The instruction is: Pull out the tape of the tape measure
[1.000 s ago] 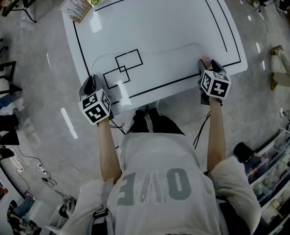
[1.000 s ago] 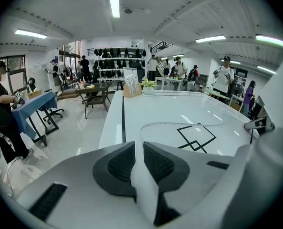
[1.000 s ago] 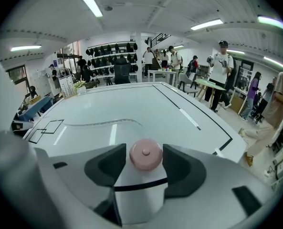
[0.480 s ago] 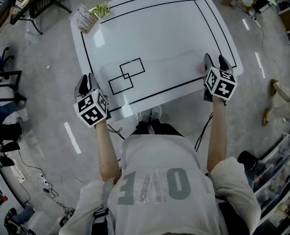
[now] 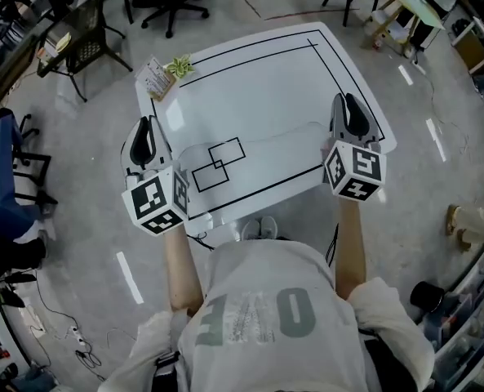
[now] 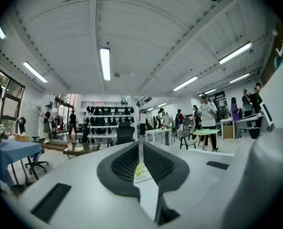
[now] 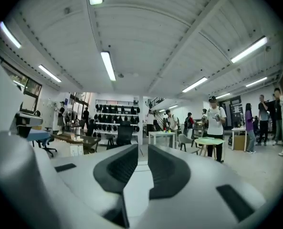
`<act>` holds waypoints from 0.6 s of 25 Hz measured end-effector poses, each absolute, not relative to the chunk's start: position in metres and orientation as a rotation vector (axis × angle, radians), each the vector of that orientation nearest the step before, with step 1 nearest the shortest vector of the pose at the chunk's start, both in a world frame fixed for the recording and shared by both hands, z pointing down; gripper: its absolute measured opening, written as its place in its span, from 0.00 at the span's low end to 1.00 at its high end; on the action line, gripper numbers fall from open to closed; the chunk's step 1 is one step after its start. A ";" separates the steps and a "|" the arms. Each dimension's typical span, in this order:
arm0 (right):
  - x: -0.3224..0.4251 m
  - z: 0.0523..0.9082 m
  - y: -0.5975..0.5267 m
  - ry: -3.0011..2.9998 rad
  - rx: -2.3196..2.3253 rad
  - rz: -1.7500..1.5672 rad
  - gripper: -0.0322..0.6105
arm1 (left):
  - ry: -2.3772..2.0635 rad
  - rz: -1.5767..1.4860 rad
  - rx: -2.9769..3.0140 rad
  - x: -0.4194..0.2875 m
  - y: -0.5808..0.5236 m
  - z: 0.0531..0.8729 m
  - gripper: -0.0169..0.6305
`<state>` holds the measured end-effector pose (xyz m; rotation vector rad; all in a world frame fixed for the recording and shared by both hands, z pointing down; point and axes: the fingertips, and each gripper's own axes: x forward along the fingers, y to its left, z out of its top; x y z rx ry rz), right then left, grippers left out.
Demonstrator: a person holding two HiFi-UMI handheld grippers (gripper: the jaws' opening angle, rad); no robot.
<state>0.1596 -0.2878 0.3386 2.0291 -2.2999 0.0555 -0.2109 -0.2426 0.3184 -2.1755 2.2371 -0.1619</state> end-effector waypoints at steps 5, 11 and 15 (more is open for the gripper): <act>0.123 0.308 -0.260 -2.491 2.008 0.010 0.11 | 1.943 -0.032 -2.304 -0.148 -0.235 0.285 0.08; 0.071 0.314 -0.233 -2.643 1.793 -0.007 0.11 | 1.832 -0.033 -2.322 -0.102 -0.223 0.290 0.07; 0.050 0.325 -0.219 -2.639 1.692 -0.038 0.10 | 1.778 -0.030 -2.362 -0.085 -0.216 0.294 0.07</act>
